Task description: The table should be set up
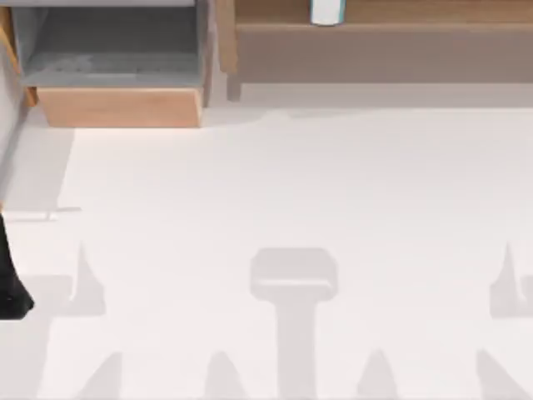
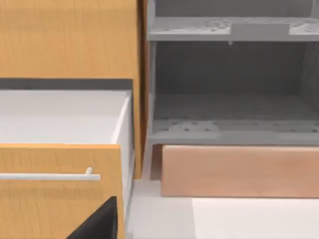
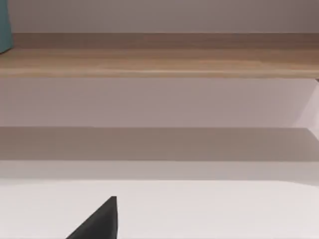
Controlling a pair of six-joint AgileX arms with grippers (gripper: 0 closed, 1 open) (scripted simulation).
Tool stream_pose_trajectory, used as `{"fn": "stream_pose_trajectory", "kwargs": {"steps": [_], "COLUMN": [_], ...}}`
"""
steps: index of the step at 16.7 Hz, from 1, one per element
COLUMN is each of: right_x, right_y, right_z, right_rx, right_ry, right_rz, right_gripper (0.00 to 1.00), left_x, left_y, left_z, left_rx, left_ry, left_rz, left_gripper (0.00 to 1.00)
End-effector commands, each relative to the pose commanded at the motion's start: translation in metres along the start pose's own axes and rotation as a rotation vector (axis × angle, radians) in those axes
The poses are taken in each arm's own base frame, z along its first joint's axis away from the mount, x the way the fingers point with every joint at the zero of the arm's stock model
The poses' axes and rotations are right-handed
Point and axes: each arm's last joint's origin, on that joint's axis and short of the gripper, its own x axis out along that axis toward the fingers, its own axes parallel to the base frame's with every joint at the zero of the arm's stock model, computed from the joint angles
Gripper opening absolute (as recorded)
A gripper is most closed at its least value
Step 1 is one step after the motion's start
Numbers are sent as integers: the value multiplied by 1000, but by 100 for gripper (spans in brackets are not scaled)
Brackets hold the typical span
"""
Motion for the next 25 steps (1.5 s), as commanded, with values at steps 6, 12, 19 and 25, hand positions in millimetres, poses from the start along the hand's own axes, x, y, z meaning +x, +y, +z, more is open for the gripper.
{"fn": "stream_pose_trajectory", "kwargs": {"steps": [6,12,19,25], "right_x": [0,0,0,0], "right_y": [0,0,0,0], "right_z": [0,0,0,0], "right_rx": [0,0,0,0], "right_ry": [0,0,0,0], "right_rz": [0,0,0,0], "right_gripper": [100,100,100,100], "left_x": [1,34,177,311], "left_y": [5,28,99,162], "left_z": [20,106,175,102], "left_rx": [42,153,203,161], "left_ry": [62,346,828,1228], "left_rz": [49,146,117,-31], "left_gripper": [100,100,100,100]}}
